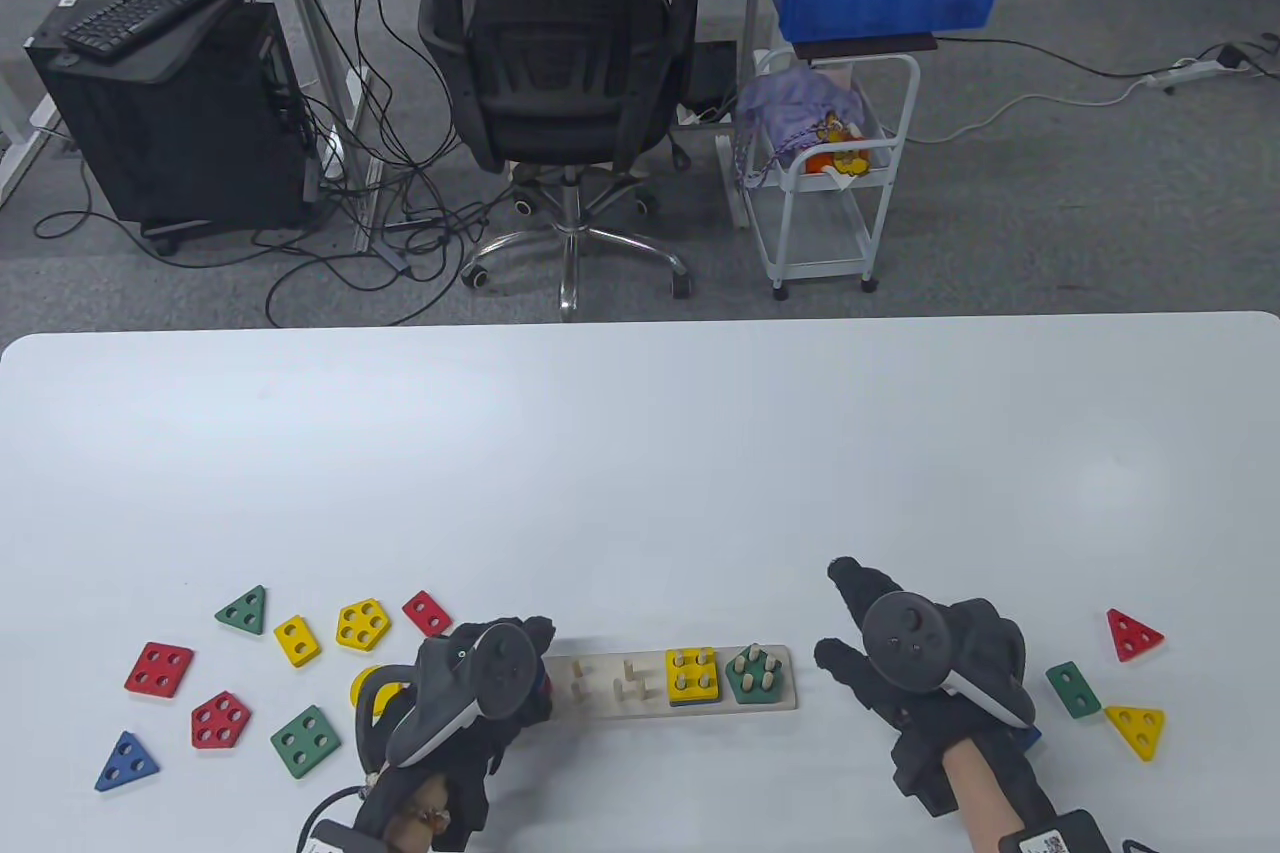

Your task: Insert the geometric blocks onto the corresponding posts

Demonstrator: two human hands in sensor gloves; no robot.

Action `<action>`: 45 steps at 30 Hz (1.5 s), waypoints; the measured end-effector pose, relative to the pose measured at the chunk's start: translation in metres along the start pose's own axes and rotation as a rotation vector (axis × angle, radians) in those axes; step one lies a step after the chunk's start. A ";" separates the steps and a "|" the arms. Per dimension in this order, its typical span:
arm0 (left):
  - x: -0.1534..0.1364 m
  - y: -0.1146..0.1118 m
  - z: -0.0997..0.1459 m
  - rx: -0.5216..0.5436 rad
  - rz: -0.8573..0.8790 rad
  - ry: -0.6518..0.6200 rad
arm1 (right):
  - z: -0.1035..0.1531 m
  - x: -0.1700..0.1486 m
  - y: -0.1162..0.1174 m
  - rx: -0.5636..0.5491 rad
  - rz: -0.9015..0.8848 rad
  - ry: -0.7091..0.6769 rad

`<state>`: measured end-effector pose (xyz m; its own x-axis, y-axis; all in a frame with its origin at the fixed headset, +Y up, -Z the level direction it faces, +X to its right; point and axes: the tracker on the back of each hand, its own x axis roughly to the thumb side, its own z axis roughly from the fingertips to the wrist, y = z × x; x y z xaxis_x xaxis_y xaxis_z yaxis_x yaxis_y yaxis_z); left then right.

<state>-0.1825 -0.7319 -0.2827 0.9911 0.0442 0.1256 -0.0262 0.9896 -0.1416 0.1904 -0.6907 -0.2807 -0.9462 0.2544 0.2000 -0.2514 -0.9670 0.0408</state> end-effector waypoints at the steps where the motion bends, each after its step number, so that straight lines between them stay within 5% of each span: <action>1: 0.001 -0.001 0.000 -0.003 -0.005 0.002 | 0.000 0.000 0.000 0.001 0.000 0.000; 9: -0.004 0.003 0.001 -0.053 -0.011 0.034 | 0.000 -0.007 -0.005 0.004 -0.014 0.038; 14: -0.030 0.021 0.008 0.023 0.141 0.149 | 0.004 -0.031 -0.021 0.006 -0.035 0.153; 22: -0.058 0.021 0.006 0.043 0.042 0.286 | 0.022 -0.117 -0.035 0.060 -0.059 0.567; 29: -0.055 0.017 0.004 0.021 0.041 0.269 | 0.030 -0.159 -0.011 0.236 0.078 0.890; 39: -0.052 0.016 0.005 0.015 0.038 0.265 | 0.009 -0.144 0.024 0.333 0.438 0.890; 45: -0.050 0.015 0.005 0.018 0.038 0.259 | 0.008 -0.144 0.026 0.300 0.427 0.887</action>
<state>-0.2328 -0.7182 -0.2865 0.9897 0.0469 -0.1354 -0.0638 0.9903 -0.1235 0.3214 -0.7524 -0.3001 -0.7851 -0.3122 -0.5349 0.0877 -0.9110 0.4029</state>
